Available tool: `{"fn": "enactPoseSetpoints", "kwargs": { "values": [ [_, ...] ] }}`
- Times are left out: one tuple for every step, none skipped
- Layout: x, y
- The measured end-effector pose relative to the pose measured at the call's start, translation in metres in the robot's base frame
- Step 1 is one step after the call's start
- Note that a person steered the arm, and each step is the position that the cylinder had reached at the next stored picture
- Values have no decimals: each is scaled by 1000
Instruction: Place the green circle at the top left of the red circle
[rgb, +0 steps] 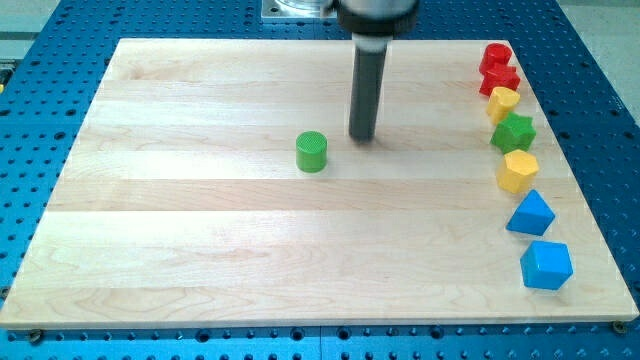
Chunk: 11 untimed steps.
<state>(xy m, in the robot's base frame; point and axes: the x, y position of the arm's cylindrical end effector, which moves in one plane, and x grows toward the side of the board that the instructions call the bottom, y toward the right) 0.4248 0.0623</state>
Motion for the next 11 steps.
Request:
{"fn": "enactPoseSetpoints", "kwargs": {
  "values": [
    [60,-50],
    [38,-119],
    [-25,-51],
    [-51,-14],
    [-7,-20],
    [-74,20],
    [-131,66],
    [-173,97],
    [-181,53],
    [-187,84],
    [-187,124]
  ]
}}
